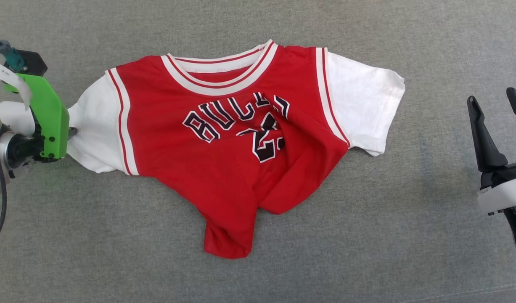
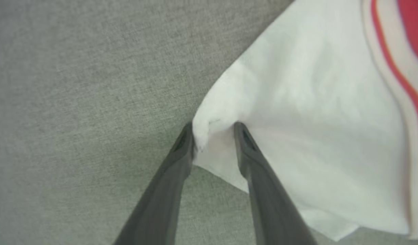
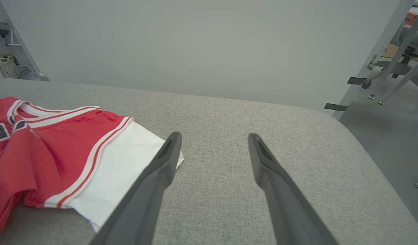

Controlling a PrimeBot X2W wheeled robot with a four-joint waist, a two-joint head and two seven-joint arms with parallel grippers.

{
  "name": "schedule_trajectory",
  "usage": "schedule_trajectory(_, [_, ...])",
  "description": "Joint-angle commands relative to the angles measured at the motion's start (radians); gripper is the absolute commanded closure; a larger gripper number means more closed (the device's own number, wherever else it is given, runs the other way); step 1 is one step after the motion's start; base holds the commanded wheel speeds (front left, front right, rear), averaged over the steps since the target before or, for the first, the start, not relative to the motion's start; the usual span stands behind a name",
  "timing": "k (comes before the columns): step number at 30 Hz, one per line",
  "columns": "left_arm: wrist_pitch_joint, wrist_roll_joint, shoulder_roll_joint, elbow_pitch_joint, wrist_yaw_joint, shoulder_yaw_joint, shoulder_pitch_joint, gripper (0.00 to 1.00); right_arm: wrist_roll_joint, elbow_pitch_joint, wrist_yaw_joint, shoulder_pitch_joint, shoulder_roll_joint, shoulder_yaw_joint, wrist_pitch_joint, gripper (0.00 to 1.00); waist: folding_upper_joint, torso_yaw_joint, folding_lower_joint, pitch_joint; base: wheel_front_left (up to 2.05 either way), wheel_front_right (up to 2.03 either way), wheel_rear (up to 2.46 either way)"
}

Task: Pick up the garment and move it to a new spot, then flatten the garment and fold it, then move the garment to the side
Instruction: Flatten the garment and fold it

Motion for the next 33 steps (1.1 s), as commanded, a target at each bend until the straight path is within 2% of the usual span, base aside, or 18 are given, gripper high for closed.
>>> schedule_trajectory(1, [-0.006,0.014,-0.020,0.010,0.003,-0.022,0.060,1.00,0.010,0.003,-0.001,-0.018,-0.005,0.000,-0.006,0.00,-0.0001,0.007,0.0000,-0.011,0.00,0.00,0.00])
schedule_trajectory(9, [-0.175,0.121,-0.018,-0.018,-0.021,-0.025,0.010,1.00,0.010,-0.002,-0.001,-0.076,-0.086,0.006,0.025,0.00,-0.0001,0.049,0.0000,-0.075,0.00,0.00,0.00])
schedule_trajectory(15, [-0.274,0.174,-0.027,-0.073,-0.031,-0.021,-0.025,1.00,0.050,-0.022,-0.001,-0.189,-0.236,0.108,0.137,0.00,-0.0001,0.096,0.0000,-0.109,0.00,0.00,0.00])
schedule_trajectory(21, [-0.321,0.241,-0.038,-0.144,-0.028,-0.032,-0.035,1.00,0.257,-0.017,-0.001,-0.337,-0.412,0.372,0.425,0.00,-0.0001,0.140,0.0000,-0.116,0.00,0.00,0.00])
schedule_trajectory(24, [-0.338,0.260,-0.049,-0.178,-0.018,-0.033,-0.043,1.00,0.360,0.012,-0.001,-0.415,-0.469,0.486,0.587,0.00,-0.0001,0.160,0.0000,-0.107,0.00,0.00,0.00])
schedule_trajectory(29, [-0.351,0.290,-0.067,-0.229,-0.001,-0.035,-0.061,1.00,0.437,0.081,-0.001,-0.555,-0.498,0.634,0.786,0.00,-0.0001,0.191,0.0000,-0.078,0.00,0.00,0.00])
schedule_trajectory(33, [-0.360,0.308,-0.074,-0.259,0.014,-0.034,-0.080,1.00,0.454,0.154,-0.001,-0.642,-0.487,0.722,0.865,0.00,-0.0001,0.211,0.0000,-0.049,0.00,0.00,0.00])
